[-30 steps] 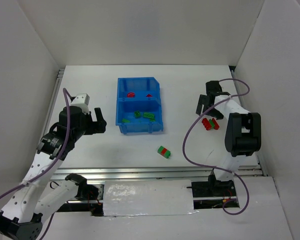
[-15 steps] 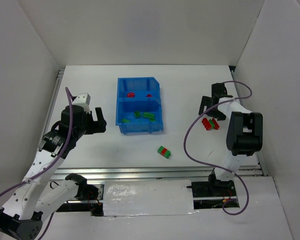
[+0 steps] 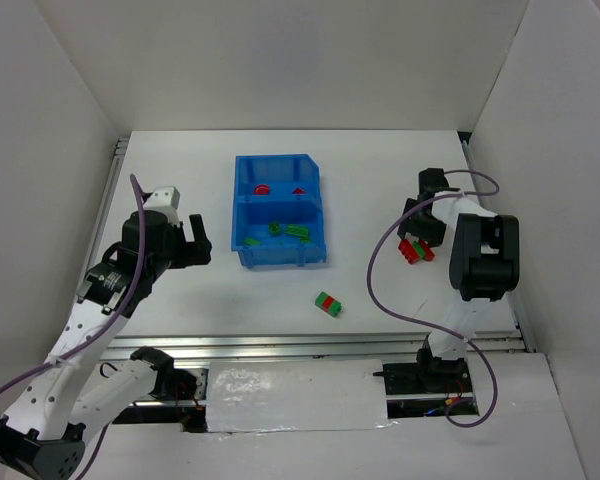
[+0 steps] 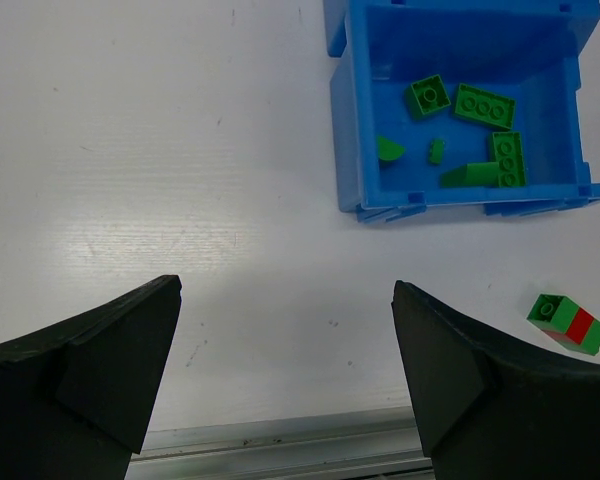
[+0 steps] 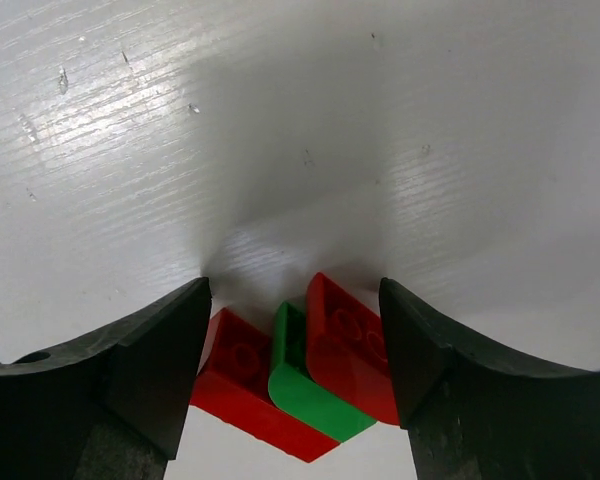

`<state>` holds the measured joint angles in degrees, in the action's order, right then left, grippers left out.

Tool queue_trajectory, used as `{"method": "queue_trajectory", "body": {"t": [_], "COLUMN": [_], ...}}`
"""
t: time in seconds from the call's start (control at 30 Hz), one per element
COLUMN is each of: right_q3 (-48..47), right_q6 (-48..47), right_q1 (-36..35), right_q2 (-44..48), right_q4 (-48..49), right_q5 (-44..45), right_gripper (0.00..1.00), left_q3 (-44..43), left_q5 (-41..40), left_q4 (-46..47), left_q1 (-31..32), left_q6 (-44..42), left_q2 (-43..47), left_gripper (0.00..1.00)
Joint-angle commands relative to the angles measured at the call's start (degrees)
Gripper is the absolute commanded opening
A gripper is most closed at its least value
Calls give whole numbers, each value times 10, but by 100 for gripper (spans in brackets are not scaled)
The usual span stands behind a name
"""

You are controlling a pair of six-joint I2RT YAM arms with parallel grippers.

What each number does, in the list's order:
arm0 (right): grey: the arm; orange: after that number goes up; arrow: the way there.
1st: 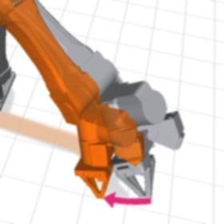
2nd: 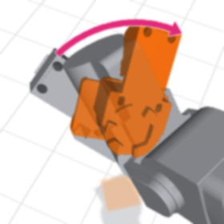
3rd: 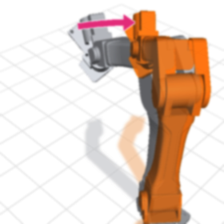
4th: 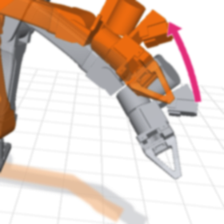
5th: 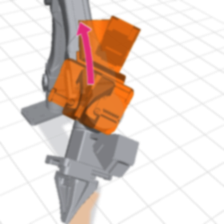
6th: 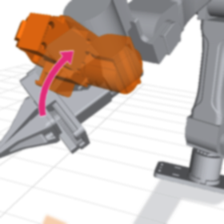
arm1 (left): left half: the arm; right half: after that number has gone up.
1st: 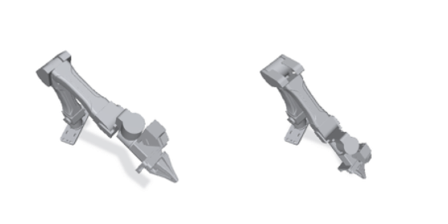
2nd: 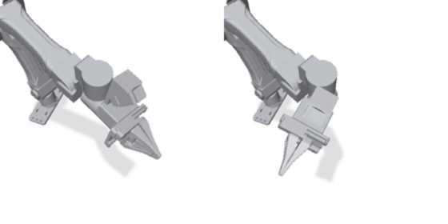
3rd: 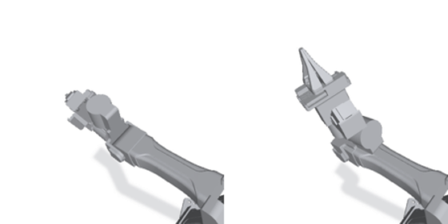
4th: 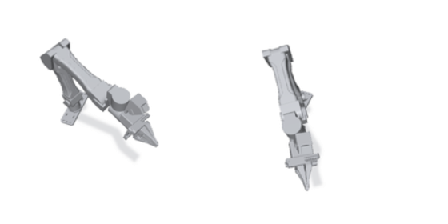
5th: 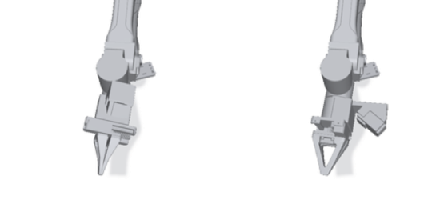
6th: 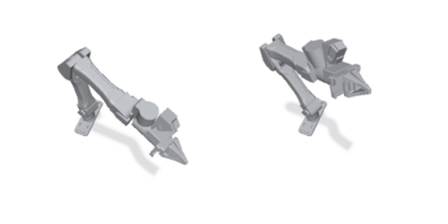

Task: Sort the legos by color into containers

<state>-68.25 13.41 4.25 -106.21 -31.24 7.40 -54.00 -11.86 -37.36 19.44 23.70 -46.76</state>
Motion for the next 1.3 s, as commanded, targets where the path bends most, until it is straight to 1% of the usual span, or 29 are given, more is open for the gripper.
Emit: {"method": "queue_trajectory", "body": {"t": [0.0, 0.03, 0.07, 0.23, 0.3, 0.43, 0.47, 0.53, 0.57, 0.67, 0.73, 0.87, 0.93, 0.97, 1.0, 1.03, 1.13, 1.2, 1.27], "right_q3": [-5, -4, 0, 35, 42, 53, 52, 51, 50, 50, 52, 68, 78, 80, 87, 93, 121, 130, 136], "right_q6": [19, 21, 26, 49, 67, 86, 93, 98, 105, 123, 133, 158, 170, 173, 178, 185, 202, 201, 187], "right_q1": [-13, -14, -15, -16, -16, -17, -17, -17, -19, -19, -18, -20, -21, -22, -25, -25, -26, -25, -26], "right_q2": [25, 29, 34, 56, 56, 66, 67, 68, 66, 66, 67, 83, 89, 95, 101, 108, 164, 184, 214], "right_q4": [-27, -29, -30, -16, -15, -7, -8, -7, -7, 1, 10, 39, 50, 53, 61, 67, 98, 105, 112], "right_q5": [25, 26, 24, 23, 31, 28, 25, 15, 10, -16, -39, -85, -93, -99, -97, -94, -82, -89, -112], "right_gripper": [75, 74, 71, 61, 55, 51, 48, 46, 40, 33, 31, 24, 25, 31, 39, 42, 48, 50, 57], "left_q3": [-4, -4, -4, -5, -4, -4, -4, -4, -4, -4, -4, -4, -4, -4, -4, -3, -4, -4, -3], "left_q5": [-12, -12, -12, -12, -11, -12, -12, -13, -14, -16, -17, -17, -16, -17, -16, -15, -13, -13, -12], "left_q4": [12, 12, 13, 12, 13, 12, 12, 12, 12, 12, 12, 12, 12, 12, 12, 12, 12, 12, 13], "left_q1": [3, 3, 3, 3, 3, 3, 3, 3, 3, 3, 3, 3, 3, 3, 3, 3, 3, 3, 3], "left_q6": [-9, -9, -9, -9, -9, -9, -9, -9, -8, -9, -9, -9, -8, -9, -8, -9, -9, -9, -9], "left_q2": [9, 11, 12, 14, 17, 22, 23, 26, 26, 28, 29, 32, 32, 33, 33, 33, 34, 37, 40], "left_gripper": [99, 99, 99, 99, 100, 100, 99, 99, 99, 99, 99, 99, 99, 100, 99, 100, 100, 99, 99]}}
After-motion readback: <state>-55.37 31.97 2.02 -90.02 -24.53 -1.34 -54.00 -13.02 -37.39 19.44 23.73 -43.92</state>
